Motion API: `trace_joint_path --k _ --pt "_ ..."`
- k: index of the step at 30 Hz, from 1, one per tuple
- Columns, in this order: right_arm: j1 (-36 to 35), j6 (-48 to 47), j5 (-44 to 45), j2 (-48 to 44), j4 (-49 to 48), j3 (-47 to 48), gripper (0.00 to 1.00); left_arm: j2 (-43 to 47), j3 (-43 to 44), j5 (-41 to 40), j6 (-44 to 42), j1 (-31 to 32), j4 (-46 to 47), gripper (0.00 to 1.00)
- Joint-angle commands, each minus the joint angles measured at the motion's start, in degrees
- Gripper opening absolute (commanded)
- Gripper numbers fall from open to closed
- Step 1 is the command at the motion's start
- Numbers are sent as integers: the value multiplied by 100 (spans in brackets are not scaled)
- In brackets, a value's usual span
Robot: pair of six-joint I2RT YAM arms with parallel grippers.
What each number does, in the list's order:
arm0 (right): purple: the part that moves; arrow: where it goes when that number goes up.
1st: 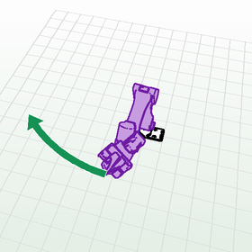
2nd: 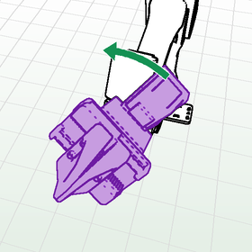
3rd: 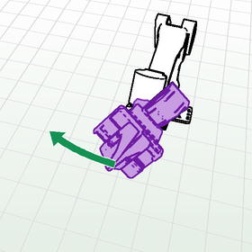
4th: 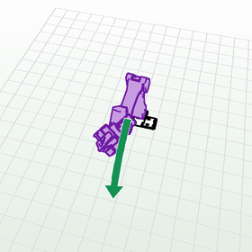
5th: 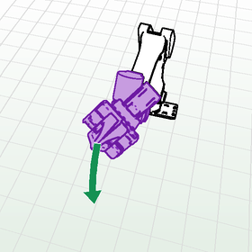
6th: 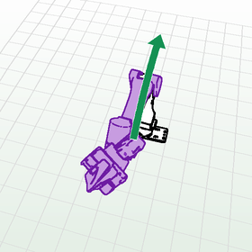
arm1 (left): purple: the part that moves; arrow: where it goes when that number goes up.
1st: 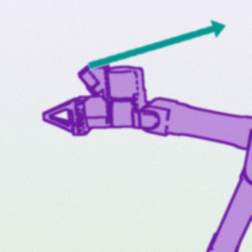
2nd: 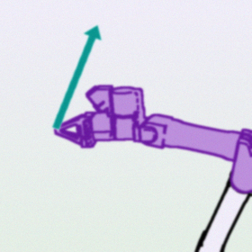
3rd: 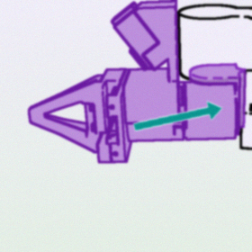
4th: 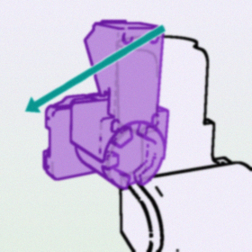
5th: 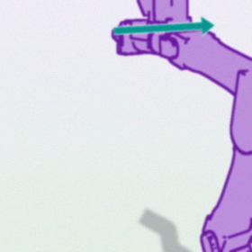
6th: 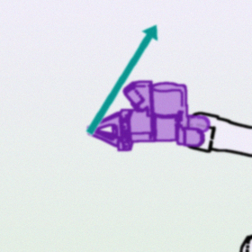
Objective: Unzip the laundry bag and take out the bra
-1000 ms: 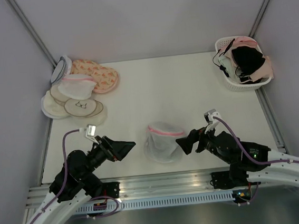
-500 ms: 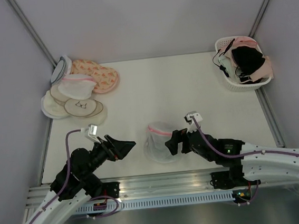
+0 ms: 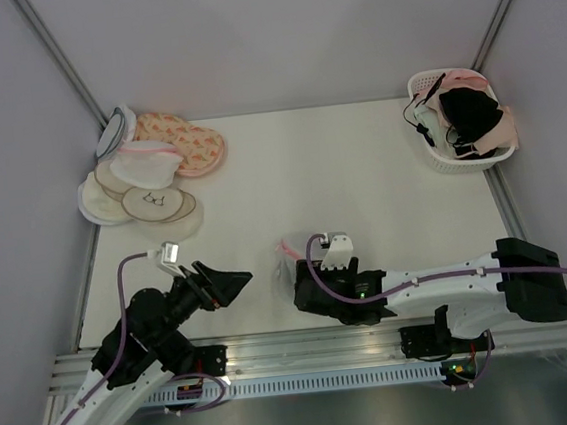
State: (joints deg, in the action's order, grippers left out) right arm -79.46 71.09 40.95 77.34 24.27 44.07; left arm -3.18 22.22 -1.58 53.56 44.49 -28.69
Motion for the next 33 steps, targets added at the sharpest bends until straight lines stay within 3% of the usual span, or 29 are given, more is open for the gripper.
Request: trace_joint_path --k 1,8,10,11,12,17,19,22,27,33 --pt "-26 914 501 334 964 233 98 159 2 -140 128 25 -224 100" --pt "-17 1240 1108 501 1536 5 74 265 -33 -140 190 25 -313 100" --pt "44 1153 1231 545 1511 -100 44 265 -25 -114 199 25 -322 99" --pt "71 1014 1266 571 1510 -127 12 439 -33 -105 199 25 -330 99" --pt "158 934 1336 589 1554 -136 1 458 -25 -70 216 25 -330 100" --pt "501 -127 1925 625 1521 -57 0 441 -287 9 444 25 -147 100" --pt "589 -776 2074 528 1283 -161 1 353 -542 385 680 25 546 100" --pt "852 -1891 2006 90 318 -592 0 -524 -1086 817 988 25 1694 100" --pt "1511 -3591 656 -1228 -2063 -1890 0 -2087 -1281 651 920 25 3515 100" --pt "1925 -4103 -437 -2091 -2621 -2307 0 -4486 -720 834 804 -2 5564 100"
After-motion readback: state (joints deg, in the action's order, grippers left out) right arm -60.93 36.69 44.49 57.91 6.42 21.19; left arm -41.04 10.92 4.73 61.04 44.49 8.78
